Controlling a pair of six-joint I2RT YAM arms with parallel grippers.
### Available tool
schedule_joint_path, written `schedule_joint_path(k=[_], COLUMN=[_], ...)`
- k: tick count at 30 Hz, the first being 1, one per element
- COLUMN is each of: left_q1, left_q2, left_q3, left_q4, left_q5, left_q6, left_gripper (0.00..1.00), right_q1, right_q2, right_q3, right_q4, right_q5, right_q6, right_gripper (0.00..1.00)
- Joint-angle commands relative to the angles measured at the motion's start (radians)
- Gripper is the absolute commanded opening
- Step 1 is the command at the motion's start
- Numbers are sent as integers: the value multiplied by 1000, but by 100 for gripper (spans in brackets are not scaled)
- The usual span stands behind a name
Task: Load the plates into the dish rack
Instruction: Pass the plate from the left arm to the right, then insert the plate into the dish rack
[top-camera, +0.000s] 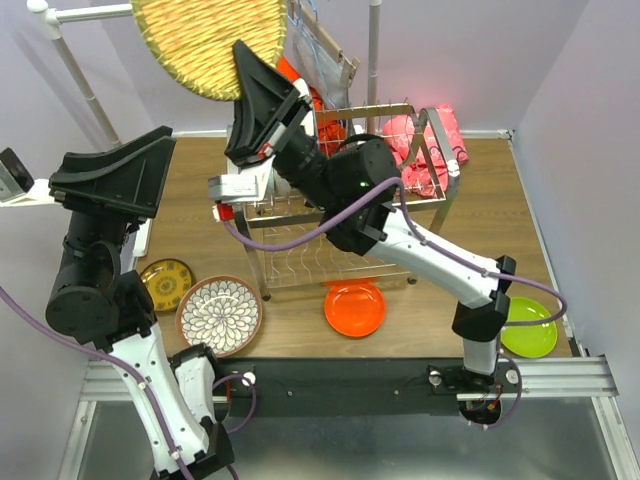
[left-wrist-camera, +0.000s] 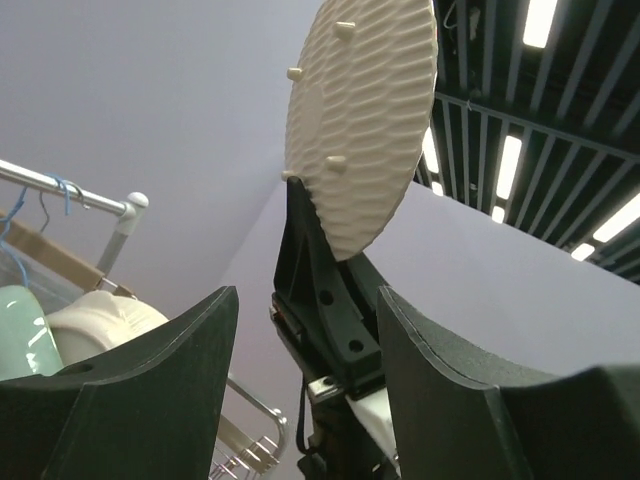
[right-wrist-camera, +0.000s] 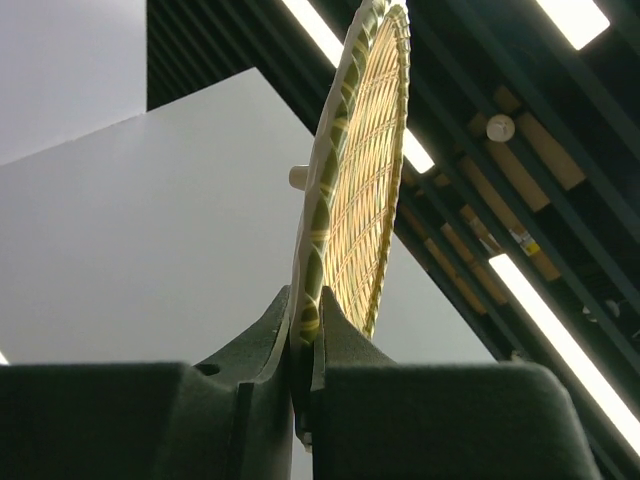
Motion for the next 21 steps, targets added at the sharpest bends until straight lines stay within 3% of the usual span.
schedule_joint_path(k=[1,8,11,18,21], left_q1=[-2,-2,-2,-2,-2], left_q2=[0,40,60,104,120], left_q3=[49,171,208,188,179], left_q4=[66,-270,-377,-462,-490], left_q5=[36,-49,-119,-192,-193], left_q6=[104,472,617,795,844], left_gripper=[66,69,70,70,70], right_q1=[10,8,7,-34,-91], right_q2=[-96,-217,-262,-427,-489], right_q3=[74,143,144,-6,-69], right_q4=[86,-143,-161,-226,-374], right_q5=[19,248,359,583,616], right_q6=[112,370,467,807,1049], right_gripper=[1,1,1,1,1])
